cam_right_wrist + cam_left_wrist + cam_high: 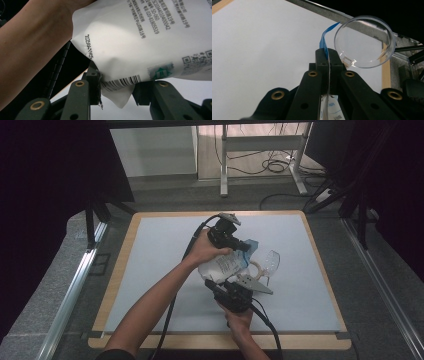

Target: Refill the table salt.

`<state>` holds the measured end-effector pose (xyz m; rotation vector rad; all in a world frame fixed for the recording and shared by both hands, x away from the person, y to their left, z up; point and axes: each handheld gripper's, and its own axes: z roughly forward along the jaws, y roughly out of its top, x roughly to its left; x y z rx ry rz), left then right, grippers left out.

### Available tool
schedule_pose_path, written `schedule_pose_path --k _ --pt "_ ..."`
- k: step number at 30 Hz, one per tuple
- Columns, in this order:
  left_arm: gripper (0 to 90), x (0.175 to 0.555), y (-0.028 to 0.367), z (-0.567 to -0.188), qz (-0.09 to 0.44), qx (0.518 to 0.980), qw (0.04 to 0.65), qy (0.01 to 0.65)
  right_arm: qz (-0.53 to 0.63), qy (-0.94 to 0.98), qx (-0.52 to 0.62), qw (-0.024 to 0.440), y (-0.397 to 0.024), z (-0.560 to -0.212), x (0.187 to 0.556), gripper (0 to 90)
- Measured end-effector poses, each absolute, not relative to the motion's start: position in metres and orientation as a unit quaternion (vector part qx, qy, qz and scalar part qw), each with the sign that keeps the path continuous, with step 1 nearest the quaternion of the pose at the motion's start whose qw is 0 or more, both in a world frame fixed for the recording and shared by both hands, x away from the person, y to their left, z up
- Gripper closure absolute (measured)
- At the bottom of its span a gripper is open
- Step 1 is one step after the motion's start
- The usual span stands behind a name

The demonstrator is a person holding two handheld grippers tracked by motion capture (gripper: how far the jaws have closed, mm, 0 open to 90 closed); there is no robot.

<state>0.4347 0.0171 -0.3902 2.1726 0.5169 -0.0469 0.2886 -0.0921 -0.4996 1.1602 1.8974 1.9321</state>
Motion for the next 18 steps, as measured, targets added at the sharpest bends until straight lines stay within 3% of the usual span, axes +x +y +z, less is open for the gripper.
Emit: schedule_pose_path --k 18 --pt "89.7 0.4336 0.0167 -0.3914 -0.020 0.873 0.440 0.208 0.652 0.643 0.389 0.097 -0.0937 -0.5007 0.2880 64.5"
